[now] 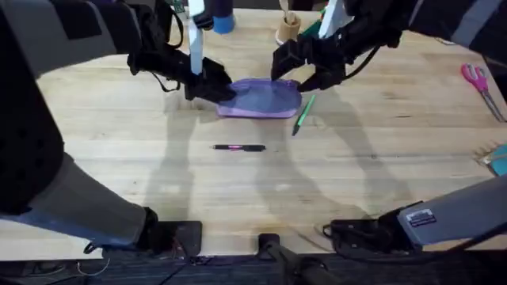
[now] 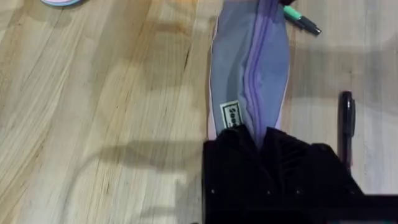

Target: Unzip the bag, pick up the pens from the table one at a time and place them inside, then zip the bag closed.

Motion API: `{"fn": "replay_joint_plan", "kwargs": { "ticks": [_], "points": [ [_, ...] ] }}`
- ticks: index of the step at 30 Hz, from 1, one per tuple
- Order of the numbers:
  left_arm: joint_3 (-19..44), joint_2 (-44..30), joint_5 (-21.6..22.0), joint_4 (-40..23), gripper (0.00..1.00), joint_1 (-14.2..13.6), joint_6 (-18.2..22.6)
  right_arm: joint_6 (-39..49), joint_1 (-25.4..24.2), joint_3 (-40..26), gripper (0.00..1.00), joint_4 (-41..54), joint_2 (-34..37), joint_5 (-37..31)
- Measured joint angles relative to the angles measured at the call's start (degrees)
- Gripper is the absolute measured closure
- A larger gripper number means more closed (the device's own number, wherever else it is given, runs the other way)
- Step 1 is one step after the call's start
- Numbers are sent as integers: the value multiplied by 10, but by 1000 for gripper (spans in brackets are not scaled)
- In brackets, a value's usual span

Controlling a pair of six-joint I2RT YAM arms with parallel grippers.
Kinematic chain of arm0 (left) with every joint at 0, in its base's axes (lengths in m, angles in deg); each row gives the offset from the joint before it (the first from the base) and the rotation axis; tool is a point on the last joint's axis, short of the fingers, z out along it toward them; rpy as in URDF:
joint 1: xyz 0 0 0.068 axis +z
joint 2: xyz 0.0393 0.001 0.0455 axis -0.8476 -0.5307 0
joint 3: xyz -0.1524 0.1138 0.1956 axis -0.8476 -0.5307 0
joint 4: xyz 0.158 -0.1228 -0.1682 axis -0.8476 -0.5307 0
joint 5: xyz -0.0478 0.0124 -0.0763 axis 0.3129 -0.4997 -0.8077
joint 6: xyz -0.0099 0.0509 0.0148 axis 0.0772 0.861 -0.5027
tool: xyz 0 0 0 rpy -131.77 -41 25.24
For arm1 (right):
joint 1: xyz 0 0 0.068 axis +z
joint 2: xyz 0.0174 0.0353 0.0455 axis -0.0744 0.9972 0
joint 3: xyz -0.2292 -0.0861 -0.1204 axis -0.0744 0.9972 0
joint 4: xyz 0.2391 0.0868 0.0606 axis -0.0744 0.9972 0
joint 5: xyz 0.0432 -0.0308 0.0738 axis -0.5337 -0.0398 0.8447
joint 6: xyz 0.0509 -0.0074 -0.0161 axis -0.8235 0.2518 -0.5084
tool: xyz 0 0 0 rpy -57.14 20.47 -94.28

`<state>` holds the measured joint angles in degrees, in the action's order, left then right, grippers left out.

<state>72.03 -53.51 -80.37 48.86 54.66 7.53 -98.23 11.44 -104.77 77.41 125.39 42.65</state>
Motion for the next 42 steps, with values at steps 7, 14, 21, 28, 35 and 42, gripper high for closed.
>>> {"fn": "replay_joint_plan", "kwargs": {
  "ticks": [7, 14, 21, 28, 35, 42],
  "points": [
    [0, 0, 0, 0, 958, 0, 0, 0, 3, 0, 463, 2, 0, -9],
    [0, 0, 0, 0, 958, 0, 0, 0, 3, 0, 755, 1, 0, -10],
    [0, 0, 0, 0, 958, 0, 0, -1, 1, 0, 964, 1, 0, -13],
    [0, 0, 0, 0, 959, 0, 0, -1, 1, 0, 968, 1, 0, -13],
    [0, 0, 0, 0, 959, 0, 0, -1, 1, 1, 968, 2, -18, -15],
    [0, 0, -7, 0, 959, 0, 0, -1, 2, 4, 969, 3, -39, -20]
  ]
}}
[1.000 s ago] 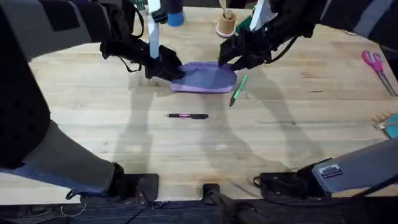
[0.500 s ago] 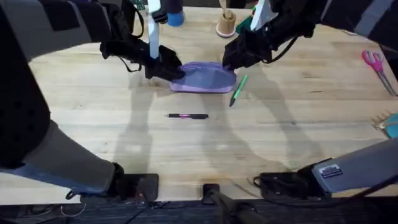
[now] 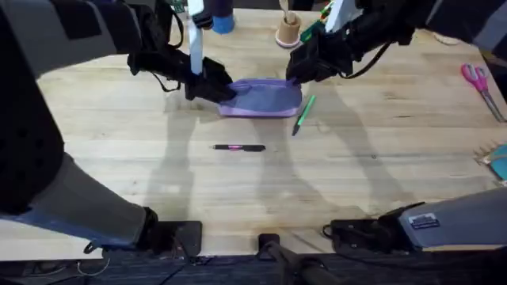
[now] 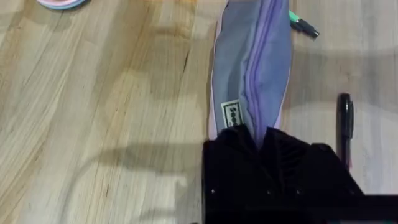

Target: Unzip the bag, pick up the pens from the table one at a time and place them inside, then zip the bag closed.

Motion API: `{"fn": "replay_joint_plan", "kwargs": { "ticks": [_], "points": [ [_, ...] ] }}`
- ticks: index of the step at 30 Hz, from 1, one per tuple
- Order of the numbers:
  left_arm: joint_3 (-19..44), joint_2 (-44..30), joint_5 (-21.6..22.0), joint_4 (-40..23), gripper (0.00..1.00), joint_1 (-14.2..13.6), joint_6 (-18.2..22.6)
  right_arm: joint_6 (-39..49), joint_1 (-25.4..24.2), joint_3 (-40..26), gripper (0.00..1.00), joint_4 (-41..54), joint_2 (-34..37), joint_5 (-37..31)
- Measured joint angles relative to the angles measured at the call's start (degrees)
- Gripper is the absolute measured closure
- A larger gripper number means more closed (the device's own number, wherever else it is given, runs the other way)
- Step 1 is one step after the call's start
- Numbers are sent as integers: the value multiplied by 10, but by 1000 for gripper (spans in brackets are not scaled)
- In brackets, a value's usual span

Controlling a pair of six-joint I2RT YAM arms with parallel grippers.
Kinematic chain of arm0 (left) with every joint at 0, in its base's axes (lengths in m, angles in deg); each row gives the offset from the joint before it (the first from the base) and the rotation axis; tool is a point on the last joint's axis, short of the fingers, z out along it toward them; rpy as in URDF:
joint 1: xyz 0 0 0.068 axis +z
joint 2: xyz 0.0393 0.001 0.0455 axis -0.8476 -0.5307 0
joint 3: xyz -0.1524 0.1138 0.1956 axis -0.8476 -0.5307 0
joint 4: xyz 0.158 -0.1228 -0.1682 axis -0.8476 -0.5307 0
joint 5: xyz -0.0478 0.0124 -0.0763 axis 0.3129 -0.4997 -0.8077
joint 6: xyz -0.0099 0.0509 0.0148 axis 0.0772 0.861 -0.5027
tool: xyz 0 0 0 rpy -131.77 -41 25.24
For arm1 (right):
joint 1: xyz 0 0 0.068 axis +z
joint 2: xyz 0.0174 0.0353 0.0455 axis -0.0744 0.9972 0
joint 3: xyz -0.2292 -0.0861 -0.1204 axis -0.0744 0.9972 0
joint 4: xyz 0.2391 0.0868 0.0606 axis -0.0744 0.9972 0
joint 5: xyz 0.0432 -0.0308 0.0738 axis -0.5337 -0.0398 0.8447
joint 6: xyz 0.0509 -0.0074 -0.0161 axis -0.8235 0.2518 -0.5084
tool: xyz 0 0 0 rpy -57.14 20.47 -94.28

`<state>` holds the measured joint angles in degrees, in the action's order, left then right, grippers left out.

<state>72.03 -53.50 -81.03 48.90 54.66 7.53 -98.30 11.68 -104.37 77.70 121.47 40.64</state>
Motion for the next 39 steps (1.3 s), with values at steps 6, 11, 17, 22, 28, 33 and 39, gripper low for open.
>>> {"fn": "replay_joint_plan", "kwargs": {
  "ticks": [6, 11, 17, 22, 28, 33, 39],
  "points": [
    [0, 0, 0, 0, 959, 0, 0, 0, 0, 0, 968, 0, 0, -1],
    [0, 0, 1, 0, 959, 0, 0, -1, 9, 0, 968, -11, 0, -7],
    [0, 0, 5, 0, 959, 0, 0, -2, 49, 1, 968, -53, 0, -32],
    [0, 0, 10, 0, 959, 0, 0, -7, 86, 2, 968, -78, 0, -67],
    [0, 0, 14, -2, 958, 1, 0, -15, 115, 3, 969, -89, 0, -94],
    [0, 0, 18, -2, 958, 2, 0, -30, 137, 4, 968, -104, 0, -116],
    [0, 0, 18, -2, 958, 2, 0, -43, 144, 4, 969, -94, 2, -141]
  ]
}}
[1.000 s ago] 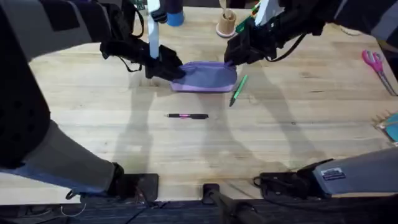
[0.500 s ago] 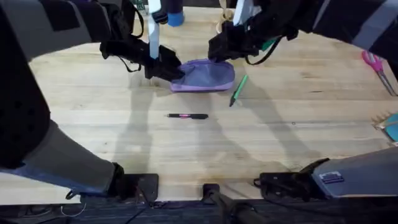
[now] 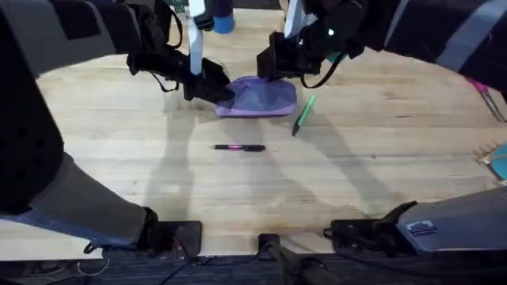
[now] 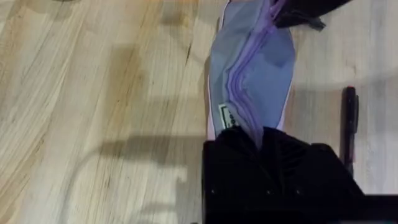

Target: Unzip the bag, pick up the pens from the table one at a time and place them inside, then zip the bag closed.

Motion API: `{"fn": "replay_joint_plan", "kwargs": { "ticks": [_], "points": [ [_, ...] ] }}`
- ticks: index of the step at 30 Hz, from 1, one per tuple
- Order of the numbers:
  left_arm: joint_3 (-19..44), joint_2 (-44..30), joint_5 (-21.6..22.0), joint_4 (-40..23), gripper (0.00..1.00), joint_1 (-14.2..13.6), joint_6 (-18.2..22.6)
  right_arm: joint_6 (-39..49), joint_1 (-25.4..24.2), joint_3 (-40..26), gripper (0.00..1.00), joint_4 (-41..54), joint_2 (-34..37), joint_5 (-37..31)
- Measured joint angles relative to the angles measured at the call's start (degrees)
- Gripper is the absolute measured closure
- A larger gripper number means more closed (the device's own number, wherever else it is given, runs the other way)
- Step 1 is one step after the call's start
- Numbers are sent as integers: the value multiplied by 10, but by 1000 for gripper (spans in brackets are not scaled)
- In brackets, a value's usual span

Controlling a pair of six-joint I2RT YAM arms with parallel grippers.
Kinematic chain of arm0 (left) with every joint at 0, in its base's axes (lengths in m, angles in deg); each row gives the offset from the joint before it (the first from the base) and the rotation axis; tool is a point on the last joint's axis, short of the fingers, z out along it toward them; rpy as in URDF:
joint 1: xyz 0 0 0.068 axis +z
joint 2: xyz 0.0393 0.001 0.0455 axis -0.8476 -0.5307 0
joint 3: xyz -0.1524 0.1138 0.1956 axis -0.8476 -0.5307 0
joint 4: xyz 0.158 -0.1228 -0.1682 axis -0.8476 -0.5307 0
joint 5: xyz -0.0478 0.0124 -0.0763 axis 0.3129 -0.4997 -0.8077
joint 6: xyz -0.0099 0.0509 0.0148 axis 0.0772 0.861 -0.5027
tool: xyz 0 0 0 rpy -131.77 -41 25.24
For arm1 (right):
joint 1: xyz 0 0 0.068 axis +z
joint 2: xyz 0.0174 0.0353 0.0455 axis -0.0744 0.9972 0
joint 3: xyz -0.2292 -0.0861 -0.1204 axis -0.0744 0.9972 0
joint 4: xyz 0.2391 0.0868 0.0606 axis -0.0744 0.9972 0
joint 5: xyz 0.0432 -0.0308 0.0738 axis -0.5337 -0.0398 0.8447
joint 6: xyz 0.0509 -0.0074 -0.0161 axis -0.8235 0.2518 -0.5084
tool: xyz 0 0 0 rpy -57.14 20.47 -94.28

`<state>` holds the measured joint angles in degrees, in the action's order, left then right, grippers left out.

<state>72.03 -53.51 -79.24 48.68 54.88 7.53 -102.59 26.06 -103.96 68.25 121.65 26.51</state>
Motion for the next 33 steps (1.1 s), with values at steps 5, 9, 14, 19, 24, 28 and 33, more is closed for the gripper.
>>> {"fn": "replay_joint_plan", "kwargs": {
  "ticks": [5, 9, 14, 19, 24, 28, 33],
  "points": [
    [0, 0, -1, 0, 958, 0, 0, -4, -1, 0, 969, 2, 0, -4],
    [0, 0, -5, 1, 958, 0, 0, -4, -2, 0, 969, 13, 0, -29],
    [0, 0, -12, 4, 958, 0, 0, -5, -22, 0, 969, 17, 0, -38],
    [0, 0, -32, 6, 958, -4, 0, -23, -58, 0, 969, 18, 0, -30],
    [0, 0, -36, 6, 959, -8, 0, -32, -64, 0, 969, 19, 0, -26],
    [0, 0, -36, 4, 959, -8, 0, -34, -52, 0, 969, 18, 0, -30],
    [0, 0, -34, 3, 959, -8, 0, -34, -20, 0, 969, 17, 0, -44]
  ]
}}
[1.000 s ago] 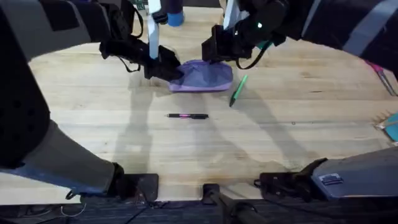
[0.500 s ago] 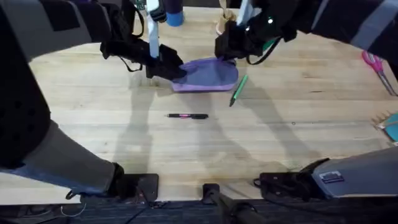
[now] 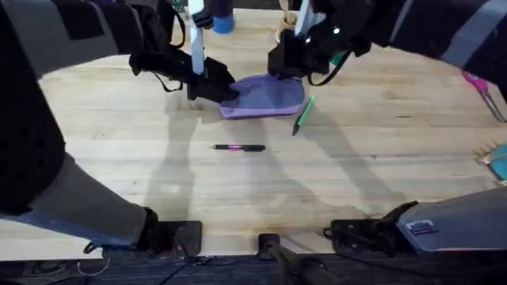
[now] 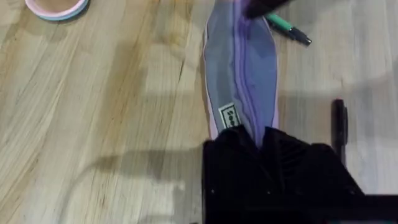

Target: Unzip the bag, pick up the pens from the table one at a time and place them inside, then zip the bag closed.

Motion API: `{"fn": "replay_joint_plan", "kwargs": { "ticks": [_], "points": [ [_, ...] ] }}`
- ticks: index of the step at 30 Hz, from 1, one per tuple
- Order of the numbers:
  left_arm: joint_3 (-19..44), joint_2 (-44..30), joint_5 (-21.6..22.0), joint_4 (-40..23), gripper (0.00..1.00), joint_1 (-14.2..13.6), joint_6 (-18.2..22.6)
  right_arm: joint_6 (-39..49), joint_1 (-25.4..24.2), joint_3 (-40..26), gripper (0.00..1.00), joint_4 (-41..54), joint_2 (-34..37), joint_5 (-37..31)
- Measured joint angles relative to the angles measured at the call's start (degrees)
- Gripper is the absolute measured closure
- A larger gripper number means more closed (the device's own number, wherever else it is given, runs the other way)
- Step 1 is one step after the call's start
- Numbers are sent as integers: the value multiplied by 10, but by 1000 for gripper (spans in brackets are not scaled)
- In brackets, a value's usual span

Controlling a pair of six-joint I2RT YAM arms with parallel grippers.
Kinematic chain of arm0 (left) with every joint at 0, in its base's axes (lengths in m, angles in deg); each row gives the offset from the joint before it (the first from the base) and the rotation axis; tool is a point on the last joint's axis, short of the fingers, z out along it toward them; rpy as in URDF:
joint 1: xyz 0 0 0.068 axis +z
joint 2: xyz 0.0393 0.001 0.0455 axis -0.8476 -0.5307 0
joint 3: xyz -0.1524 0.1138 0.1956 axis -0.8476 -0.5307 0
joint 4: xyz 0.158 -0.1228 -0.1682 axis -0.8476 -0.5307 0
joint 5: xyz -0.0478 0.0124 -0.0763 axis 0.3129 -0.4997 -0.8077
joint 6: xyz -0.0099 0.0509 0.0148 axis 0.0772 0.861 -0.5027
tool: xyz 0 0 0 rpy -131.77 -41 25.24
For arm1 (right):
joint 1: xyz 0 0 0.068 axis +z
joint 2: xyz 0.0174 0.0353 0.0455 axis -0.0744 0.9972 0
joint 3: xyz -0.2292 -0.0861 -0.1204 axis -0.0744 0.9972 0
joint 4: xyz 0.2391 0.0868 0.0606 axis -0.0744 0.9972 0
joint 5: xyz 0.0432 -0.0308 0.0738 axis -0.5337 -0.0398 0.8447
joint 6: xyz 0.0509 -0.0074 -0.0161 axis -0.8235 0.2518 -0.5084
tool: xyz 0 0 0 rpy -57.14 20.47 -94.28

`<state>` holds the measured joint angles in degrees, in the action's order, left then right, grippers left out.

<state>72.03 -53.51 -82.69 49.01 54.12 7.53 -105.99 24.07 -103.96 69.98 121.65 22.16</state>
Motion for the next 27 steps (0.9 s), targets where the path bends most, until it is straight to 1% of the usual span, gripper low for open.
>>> {"fn": "replay_joint_plan", "kwargs": {
  "ticks": [9, 16, 22, 27],
  "points": [
    [0, 0, 6, 1, 959, 4, 0, -2, 53, 0, 969, -20, 0, -27],
    [0, 0, 15, 5, 959, 10, 0, -4, 98, 1, 969, -57, 8, -72],
    [0, 0, 29, 5, 958, 12, 0, -4, 121, 1, 969, -91, 32, -92],
    [0, 0, 33, 5, 959, 15, 0, -4, 137, 3, 969, -107, 38, -110]
  ]
}}
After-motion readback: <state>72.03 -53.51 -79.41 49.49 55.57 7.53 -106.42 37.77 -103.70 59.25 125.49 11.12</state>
